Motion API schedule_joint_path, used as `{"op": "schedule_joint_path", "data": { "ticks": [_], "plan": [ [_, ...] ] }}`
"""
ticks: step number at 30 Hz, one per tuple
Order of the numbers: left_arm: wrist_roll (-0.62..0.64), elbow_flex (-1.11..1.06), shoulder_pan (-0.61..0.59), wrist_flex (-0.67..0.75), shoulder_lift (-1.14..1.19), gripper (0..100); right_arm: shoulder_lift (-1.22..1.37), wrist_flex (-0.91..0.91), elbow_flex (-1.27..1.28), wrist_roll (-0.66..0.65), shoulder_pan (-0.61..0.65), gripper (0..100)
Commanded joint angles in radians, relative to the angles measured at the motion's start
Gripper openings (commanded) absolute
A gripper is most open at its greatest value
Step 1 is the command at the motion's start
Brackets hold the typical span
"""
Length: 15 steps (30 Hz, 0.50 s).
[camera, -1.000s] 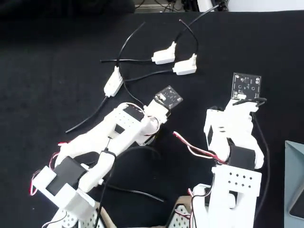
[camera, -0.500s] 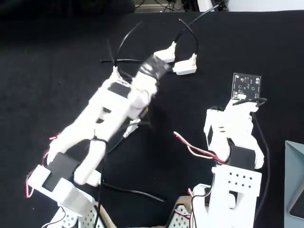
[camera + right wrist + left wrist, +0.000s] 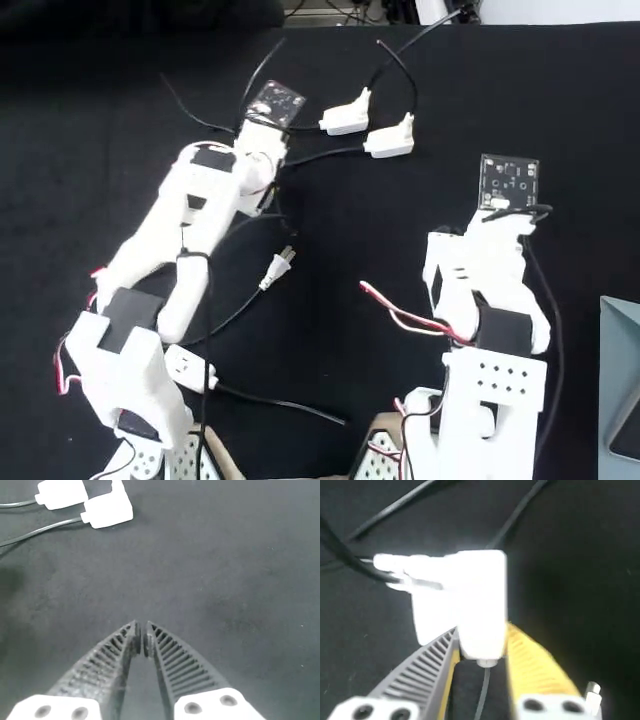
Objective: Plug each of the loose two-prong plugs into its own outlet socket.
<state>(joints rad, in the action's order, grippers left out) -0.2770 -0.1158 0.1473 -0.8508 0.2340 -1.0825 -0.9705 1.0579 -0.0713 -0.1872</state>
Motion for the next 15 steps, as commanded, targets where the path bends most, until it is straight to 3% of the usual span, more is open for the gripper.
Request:
{"op": "schedule_joint_path", "data": {
  "ticks": [1,15],
  "plan": [
    [0.091,0.093,-0.047,-0.06,-0.043,29,0.001,0.02,-0.002,-0.009,0.017,1.4],
    [0.08,0.137,-0.068,-0.454,-0.42,30,0.001,0.017,-0.002,-0.017,0.018,1.5]
  ]
}}
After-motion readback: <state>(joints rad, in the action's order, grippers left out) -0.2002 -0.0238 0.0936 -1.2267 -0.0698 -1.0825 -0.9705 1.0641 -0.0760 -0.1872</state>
